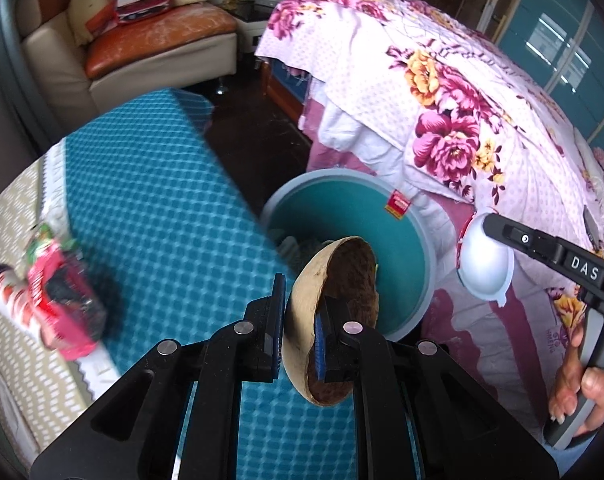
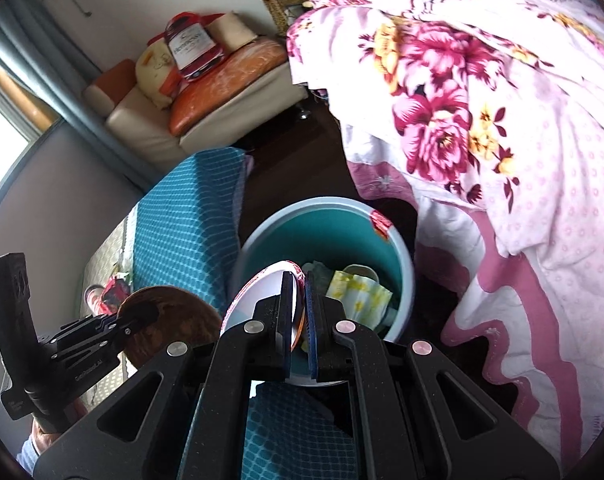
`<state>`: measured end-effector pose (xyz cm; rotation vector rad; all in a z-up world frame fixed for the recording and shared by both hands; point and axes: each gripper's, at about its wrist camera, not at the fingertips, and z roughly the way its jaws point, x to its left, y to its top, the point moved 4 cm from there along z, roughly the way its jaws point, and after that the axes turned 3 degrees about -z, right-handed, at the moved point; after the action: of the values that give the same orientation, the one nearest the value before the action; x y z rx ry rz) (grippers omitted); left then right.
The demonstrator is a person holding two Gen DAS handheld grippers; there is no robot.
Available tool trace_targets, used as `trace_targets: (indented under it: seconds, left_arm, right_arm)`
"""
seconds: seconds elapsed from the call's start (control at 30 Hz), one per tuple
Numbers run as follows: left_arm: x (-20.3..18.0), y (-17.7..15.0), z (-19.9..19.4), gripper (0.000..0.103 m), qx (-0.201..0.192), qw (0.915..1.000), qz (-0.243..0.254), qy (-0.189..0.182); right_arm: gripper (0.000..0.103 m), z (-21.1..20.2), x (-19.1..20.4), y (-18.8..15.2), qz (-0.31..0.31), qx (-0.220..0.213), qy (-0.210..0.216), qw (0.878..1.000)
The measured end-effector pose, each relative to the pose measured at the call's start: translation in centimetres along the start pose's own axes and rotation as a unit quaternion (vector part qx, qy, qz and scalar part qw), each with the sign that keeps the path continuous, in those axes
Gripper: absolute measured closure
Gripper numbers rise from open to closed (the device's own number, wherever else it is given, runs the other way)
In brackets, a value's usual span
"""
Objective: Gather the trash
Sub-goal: 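Carry the cup with right tool and bowl with left tool over the teal bin, then open left tool to drop the bowl while right tool releases the cup into the bin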
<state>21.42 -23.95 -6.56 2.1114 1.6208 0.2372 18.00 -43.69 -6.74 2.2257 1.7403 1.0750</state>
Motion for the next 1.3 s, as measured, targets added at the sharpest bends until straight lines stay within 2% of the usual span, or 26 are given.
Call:
trace_targets:
  seconds: [0.3,0.5,0.57,0.63,0.7,0.73,0.83,0.93,1.07,1.3]
  left_arm:
    - [-3.3,0.4,4.9,0.09,0.041,0.9986,0.03,-0.017]
    - [-4.0,-0.8,8.0,0.085,0.076,0.9963,0.037,-0.015]
    - [-3.6,-1.2,8.5,0.073,0.081,0.9962,0.032,-0.012]
    - [-3.1,-1.4,8.5,0.067,0.079,0.9965,0.025,-0.013]
    - [-2.9,-1.4,8.2,0.066,0.075,0.9968,0.021,-0.02]
    - [-2.8,-1.4,7.8,0.064,0.069,0.9972,0.022,-0.019]
    - [-2.6,-1.3,6.7,0.048,0.051,0.9983,0.028,-0.008]
    - [-2.3,-1.3,5.2,0.04,0.035,0.999,0.022,-0.016]
    - [-1.5,-1.2,3.0,0.023,0.012,0.9996,0.008,-0.023]
    - [1.2,-1.5,-0.1,0.015,-0.013,0.9989,-0.032,-0.03]
  right_arm:
    - [0.097,1.0,-1.7,0.1,0.01,0.01,-0.012,1.0]
    - [0.097,1.9,-2.2,-0.2,0.014,0.023,-0.017,0.999]
    - [0.097,2.2,-2.3,-0.3,0.014,0.027,-0.019,0.999]
    - [0.097,2.5,-2.4,-0.4,0.016,0.03,-0.02,0.999]
    - [0.097,2.7,-2.5,-0.5,0.02,0.032,-0.022,0.999]
    - [0.097,2.7,-2.6,-0.5,0.021,0.032,-0.023,0.999]
    - [0.097,2.8,-2.7,-0.6,0.024,0.033,-0.026,0.999]
    - [0.097,2.8,-2.8,-0.7,0.024,0.034,-0.029,0.999]
    - [0.097,2.7,-2.7,-0.7,0.023,0.035,-0.031,0.999]
    - [0.094,3.2,-1.6,-0.7,0.016,0.043,-0.034,0.998]
